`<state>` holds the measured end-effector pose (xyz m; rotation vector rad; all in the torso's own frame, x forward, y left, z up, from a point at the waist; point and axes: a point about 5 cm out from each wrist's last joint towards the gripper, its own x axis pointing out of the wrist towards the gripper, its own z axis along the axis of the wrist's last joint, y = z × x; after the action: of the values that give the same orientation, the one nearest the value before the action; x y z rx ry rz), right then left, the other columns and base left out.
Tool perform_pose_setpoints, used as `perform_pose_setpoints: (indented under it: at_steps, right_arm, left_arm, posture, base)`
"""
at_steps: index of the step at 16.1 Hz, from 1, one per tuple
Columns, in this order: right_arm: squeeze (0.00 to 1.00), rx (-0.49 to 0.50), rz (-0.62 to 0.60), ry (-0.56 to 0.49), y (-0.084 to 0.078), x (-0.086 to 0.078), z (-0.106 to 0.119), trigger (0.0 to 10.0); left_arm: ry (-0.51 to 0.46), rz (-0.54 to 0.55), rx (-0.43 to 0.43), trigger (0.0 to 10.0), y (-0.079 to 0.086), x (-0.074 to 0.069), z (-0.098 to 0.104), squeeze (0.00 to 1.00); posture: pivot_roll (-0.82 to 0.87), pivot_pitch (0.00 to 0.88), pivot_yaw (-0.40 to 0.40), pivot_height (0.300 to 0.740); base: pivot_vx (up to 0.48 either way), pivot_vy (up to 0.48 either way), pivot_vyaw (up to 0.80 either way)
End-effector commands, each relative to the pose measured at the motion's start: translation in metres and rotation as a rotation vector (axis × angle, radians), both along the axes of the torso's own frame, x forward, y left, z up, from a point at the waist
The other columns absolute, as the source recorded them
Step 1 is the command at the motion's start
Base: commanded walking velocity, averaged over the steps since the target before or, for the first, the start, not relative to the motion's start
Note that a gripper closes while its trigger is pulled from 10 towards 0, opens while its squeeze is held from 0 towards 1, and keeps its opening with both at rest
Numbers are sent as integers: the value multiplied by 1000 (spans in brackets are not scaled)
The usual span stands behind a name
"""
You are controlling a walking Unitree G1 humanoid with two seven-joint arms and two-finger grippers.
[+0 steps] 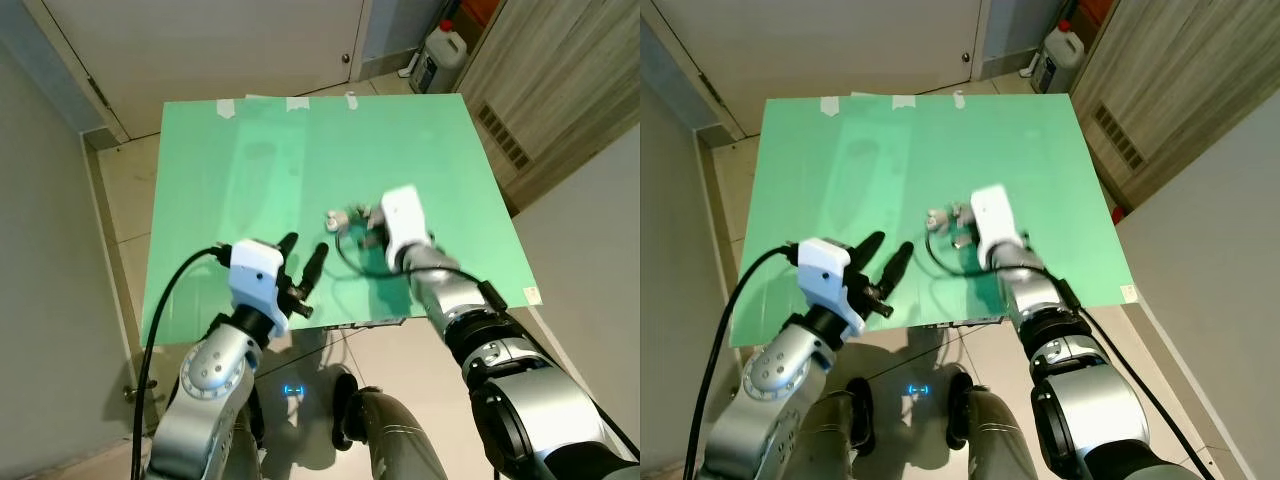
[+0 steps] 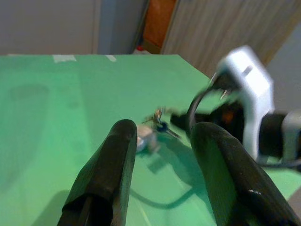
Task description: Hang keys on a hook
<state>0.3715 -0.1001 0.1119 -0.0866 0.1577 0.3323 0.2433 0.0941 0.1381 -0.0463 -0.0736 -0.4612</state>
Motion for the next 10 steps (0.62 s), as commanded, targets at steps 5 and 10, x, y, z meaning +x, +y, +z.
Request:
perform_pose_setpoints:
  at_steps: [5,10]
  right_arm:
    - [0,323,52,-280,-16,4,66,0]
    - [0,593,96,-456,-27,1,137,10000]
  left_arm:
    - [-110,1,-18,10000,4,19,27,0]
    - [-317,-61,-117,10000,8,42,100,0]
  posture:
    - [126,217,-86,740]
    - [142,134,-78,740]
  base:
    - [0,0,0]
    - [0,0,0]
